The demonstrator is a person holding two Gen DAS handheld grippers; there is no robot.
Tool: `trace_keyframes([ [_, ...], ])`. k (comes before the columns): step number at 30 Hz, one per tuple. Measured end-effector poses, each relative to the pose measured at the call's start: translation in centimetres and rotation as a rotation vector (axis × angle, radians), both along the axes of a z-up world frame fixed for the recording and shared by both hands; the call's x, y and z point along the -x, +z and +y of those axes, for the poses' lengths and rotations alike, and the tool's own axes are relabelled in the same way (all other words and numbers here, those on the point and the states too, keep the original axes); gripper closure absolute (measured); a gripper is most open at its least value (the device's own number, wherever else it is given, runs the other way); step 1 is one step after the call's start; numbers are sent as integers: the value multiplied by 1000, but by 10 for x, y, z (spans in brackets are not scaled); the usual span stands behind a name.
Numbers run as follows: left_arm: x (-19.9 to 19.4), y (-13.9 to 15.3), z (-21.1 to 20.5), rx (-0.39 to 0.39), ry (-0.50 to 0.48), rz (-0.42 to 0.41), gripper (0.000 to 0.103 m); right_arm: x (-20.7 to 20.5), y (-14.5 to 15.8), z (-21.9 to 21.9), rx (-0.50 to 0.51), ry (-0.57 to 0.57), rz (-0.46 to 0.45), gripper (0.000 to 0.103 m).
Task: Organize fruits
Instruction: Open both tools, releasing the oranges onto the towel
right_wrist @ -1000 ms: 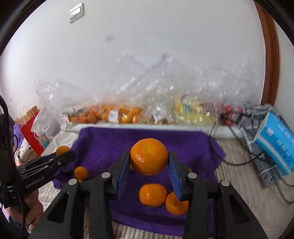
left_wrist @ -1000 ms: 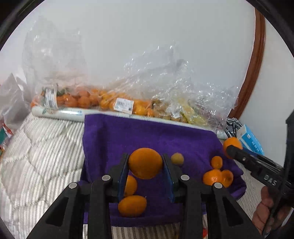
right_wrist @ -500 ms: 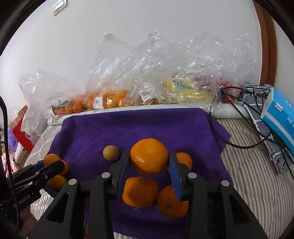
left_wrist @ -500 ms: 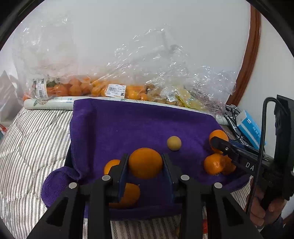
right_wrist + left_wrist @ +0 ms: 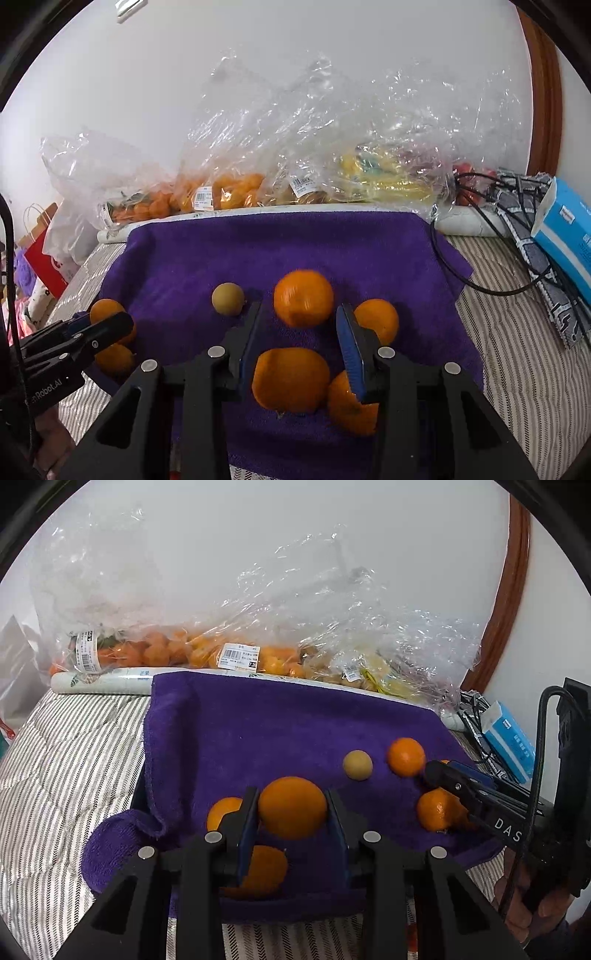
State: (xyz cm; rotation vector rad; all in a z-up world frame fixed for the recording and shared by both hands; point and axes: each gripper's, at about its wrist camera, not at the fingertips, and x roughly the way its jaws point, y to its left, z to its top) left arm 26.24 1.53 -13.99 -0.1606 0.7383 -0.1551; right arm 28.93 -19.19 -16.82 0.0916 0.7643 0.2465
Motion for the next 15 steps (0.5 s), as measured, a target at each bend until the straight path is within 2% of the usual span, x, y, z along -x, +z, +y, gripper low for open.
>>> trace_keyframes([
  [9,-2,-3,1,16,-3,18,69,4,5,-6,-13,-8,-11,62],
  [12,2,1,0,18,-10,-4,62,5,6,-8,-19,-12,-8,60],
  [15,4,5,0,28,-16,-19,60,5,6,-9,-16,-16,-2,54],
])
